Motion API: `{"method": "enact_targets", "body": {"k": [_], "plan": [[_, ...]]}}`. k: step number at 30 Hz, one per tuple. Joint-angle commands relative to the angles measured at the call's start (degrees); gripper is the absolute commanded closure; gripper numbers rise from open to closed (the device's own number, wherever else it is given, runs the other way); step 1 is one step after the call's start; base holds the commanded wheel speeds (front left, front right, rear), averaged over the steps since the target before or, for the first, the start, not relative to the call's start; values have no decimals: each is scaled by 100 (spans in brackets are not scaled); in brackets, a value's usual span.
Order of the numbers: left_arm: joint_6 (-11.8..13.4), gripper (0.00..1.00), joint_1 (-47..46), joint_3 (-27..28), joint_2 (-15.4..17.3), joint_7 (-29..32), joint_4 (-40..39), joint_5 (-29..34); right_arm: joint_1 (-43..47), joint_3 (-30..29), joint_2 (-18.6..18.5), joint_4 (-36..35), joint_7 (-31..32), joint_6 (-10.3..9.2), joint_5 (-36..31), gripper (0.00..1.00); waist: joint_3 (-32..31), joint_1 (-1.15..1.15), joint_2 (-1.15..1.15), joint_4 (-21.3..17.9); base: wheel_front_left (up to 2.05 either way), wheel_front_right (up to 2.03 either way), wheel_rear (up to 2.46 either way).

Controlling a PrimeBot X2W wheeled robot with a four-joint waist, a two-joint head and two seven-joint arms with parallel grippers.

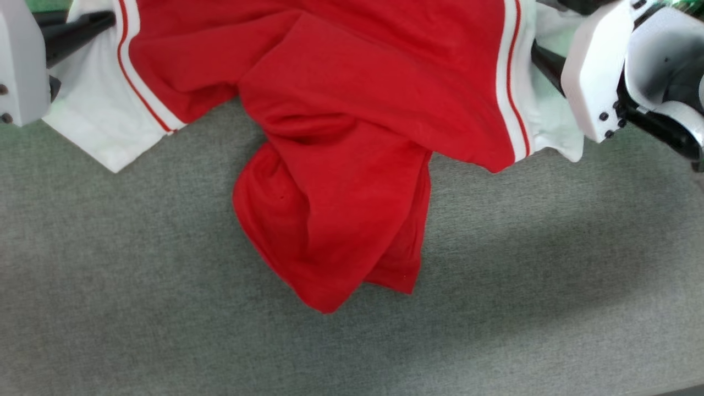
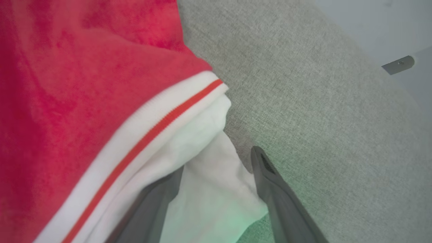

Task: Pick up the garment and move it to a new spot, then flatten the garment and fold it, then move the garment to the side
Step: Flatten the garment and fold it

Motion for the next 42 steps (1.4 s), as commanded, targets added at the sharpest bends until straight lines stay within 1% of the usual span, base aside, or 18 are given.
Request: {"method": "enact_targets", "body": {"k": [1,5,6,7,8,9,13,18,23,26,29,32,37,42], "plan": [[78,100,323,-285,16,115,178,50,57,177,13,102,18,1,51,0,32,0,0,34,0,0,0],[78,100,319,-298,-6,79,177,19,-52,706,-97,328,108,2,345,0,40,0,0,49,0,0,0],[78,100,317,-299,-17,65,180,9,-78,814,-123,370,110,3,420,19,42,0,0,53,0,0,0],[78,100,322,-301,-32,48,185,-16,-98,914,-146,414,117,4,506,57,40,0,0,57,0,0,0],[78,100,327,-301,-46,33,193,-32,-116,986,-168,446,99,5,576,89,37,0,0,61,0,0,0],[78,100,337,-301,-61,14,201,-50,-141,1024,-182,481,49,4,618,100,33,0,0,64,0,0,0],[78,100,370,-279,-137,-203,255,-136,-301,987,-228,695,-315,-4,644,100,-37,0,0,100,0,0,0],[76,100,320,-221,-238,-828,367,-83,-332,494,-133,1060,-1018,-4,649,100,-277,0,0,232,0,0,0],[50,100,237,-125,-500,-1766,500,-257,-386,-164,-144,1507,-1562,-3,447,100,-542,0,0,472,0,0,0],[50,100,117,-54,-654,-2322,679,-283,-477,-749,-100,1862,-1898,-3,167,100,-612,0,0,615,0,0,0],[50,100,-97,65,-847,-2823,1072,-258,-709,-1536,82,2318,-2268,-3,-262,100,-609,0,0,719,0,0,0],[51,100,-424,292,-1104,-3260,1618,-325,-1072,-2451,434,2801,-2610,-4,-679,100,-552,0,0,794,0,0,0],[55,100,-1107,741,-1559,-3844,2633,-467,-1989,-4053,966,3495,-3193,-10,-1441,100,-405,0,0,855,0,0,0],[72,100,-1986,1352,-1839,-4311,3338,-549,-3003,-5662,1319,3863,-3849,-25,-2315,100,-295,0,0,896,0,0,0]]}}
